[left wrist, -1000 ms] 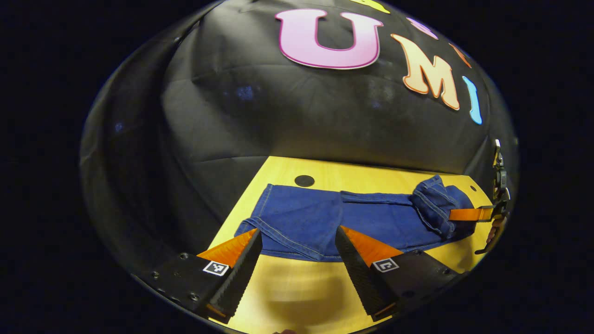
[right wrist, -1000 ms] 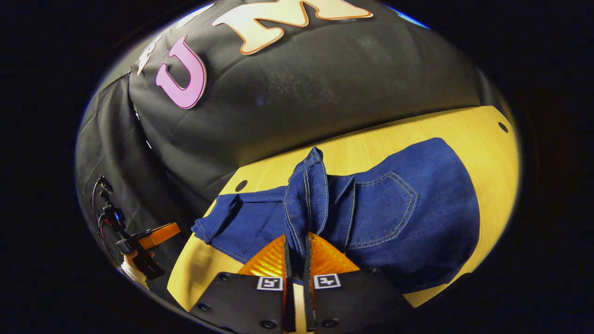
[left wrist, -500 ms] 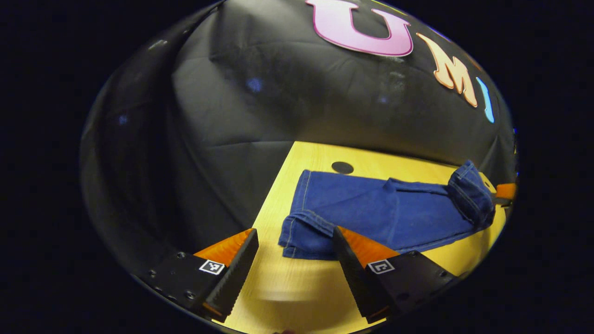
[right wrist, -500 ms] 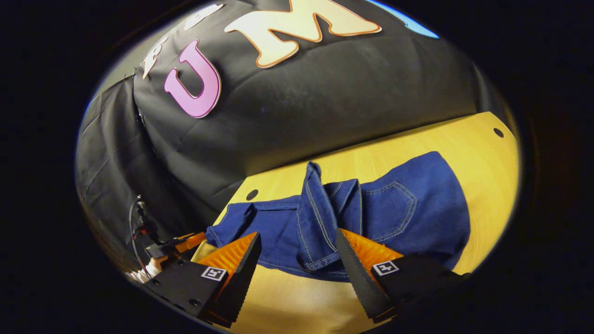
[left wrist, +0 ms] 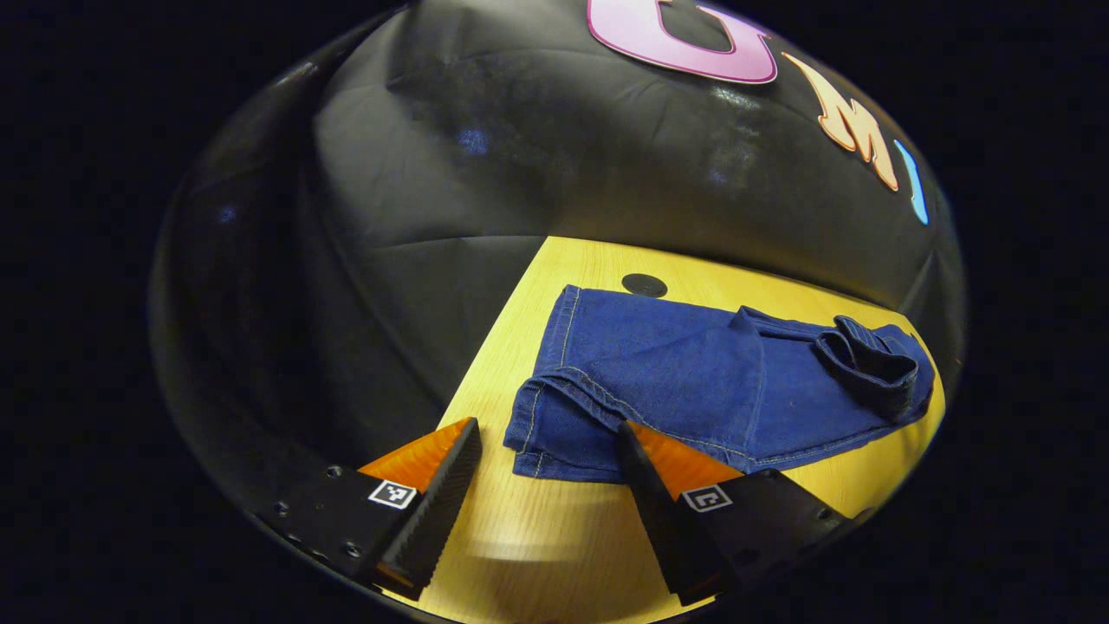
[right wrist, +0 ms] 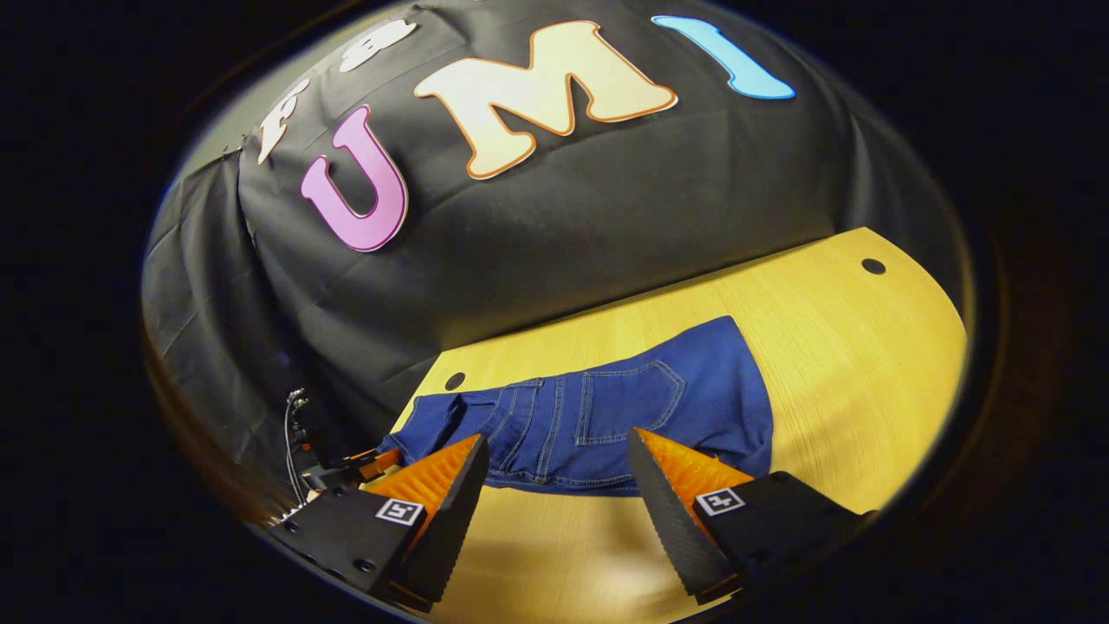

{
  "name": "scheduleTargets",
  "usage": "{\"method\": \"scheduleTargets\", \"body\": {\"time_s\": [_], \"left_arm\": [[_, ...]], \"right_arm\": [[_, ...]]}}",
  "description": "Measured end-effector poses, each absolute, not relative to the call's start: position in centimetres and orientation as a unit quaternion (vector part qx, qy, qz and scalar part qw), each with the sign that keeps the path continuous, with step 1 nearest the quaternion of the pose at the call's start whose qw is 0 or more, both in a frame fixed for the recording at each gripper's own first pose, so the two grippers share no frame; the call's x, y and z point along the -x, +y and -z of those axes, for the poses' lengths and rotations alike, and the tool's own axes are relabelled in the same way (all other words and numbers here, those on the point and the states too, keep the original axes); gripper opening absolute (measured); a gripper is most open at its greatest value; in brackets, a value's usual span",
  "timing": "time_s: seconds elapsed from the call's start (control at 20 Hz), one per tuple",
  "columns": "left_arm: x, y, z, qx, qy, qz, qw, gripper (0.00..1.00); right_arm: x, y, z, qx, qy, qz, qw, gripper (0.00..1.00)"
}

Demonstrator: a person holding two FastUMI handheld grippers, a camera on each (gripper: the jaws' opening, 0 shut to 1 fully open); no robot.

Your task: Grasp the waist and the cuffs of the jeans and fold them to make the two legs overlap; first hold the waist and fold one-third of the jeans toward the cuffs, then hold the cuffs and fold the remaining one-third in the same direction to finish folding.

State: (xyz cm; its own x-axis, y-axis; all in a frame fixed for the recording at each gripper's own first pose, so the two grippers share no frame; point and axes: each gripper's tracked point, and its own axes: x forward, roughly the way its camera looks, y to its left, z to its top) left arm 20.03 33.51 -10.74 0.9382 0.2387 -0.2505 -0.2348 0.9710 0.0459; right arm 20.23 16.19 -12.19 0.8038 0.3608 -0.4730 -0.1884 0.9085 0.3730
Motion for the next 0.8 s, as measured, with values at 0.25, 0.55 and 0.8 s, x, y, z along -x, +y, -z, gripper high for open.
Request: {"method": "scheduleTargets", "body": {"time_s": [0.25,0.55,0.8], "left_arm": [[-20.5,32.1,10.4,-0.006,0.126,-0.116,0.985,0.70],[-21.3,30.1,10.0,0.014,0.116,-0.093,0.989,0.06],[-20.9,29.5,8.3,0.080,0.069,-0.099,0.990,0.00]], "right_arm": [[-18.4,14.9,12.2,-0.174,0.276,-0.125,0.937,0.98],[-17.2,13.0,12.0,-0.181,0.269,-0.110,0.939,0.98],[-16.3,10.2,11.7,-0.182,0.269,-0.099,0.941,0.98]]}}
